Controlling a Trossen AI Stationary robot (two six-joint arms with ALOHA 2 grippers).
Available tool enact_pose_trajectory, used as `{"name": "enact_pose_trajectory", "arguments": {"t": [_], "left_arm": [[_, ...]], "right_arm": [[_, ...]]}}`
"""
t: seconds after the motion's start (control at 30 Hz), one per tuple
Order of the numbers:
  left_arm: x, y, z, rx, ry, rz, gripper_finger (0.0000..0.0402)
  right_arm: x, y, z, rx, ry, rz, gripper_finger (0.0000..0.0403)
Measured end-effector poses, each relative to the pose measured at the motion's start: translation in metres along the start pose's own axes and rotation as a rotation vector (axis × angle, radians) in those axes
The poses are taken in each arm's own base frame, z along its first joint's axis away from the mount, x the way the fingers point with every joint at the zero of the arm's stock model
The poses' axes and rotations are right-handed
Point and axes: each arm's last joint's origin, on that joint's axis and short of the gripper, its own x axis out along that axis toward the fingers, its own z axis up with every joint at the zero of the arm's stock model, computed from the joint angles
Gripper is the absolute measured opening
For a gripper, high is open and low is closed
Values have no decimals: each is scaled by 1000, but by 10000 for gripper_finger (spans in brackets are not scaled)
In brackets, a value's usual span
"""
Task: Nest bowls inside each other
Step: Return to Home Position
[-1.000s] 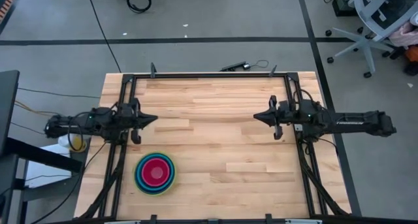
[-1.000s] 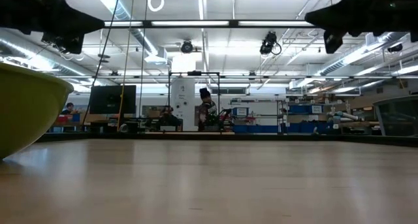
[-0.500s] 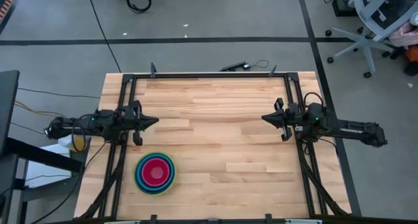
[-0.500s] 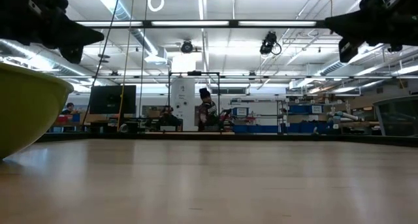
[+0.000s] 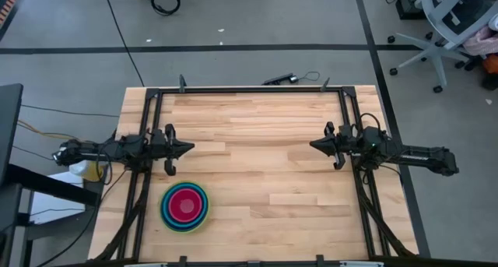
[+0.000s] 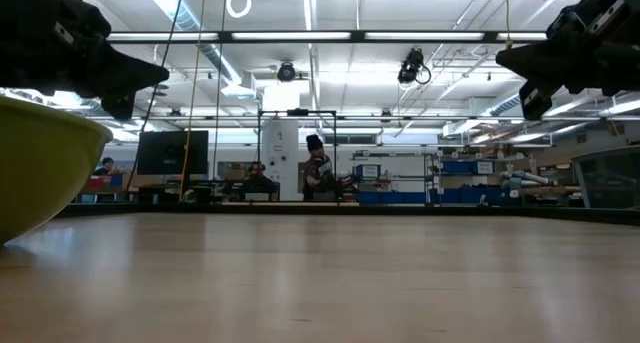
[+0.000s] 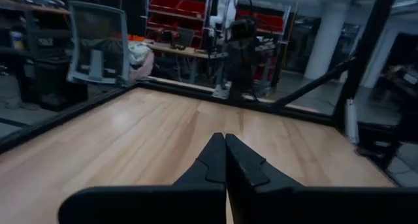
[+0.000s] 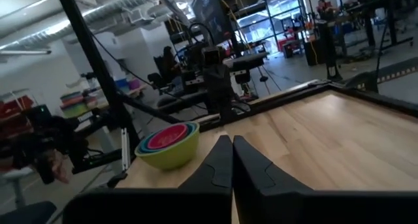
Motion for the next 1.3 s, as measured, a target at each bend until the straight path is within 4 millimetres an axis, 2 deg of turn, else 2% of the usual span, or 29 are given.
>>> {"name": "enact_pose_trajectory", "arguments": {"t": [0.33,0.67,1.3], "left_arm": [[0,0,-2,-43,3,-20,0],[0,0,-2,-44,4,-18,16],[0,0,-2,-43,5,-17,18]], "right_arm": [[0,0,0,37,0,-1,25],[0,0,0,30,-1,-1,26],[0,0,0,29,-1,-2,25]]}}
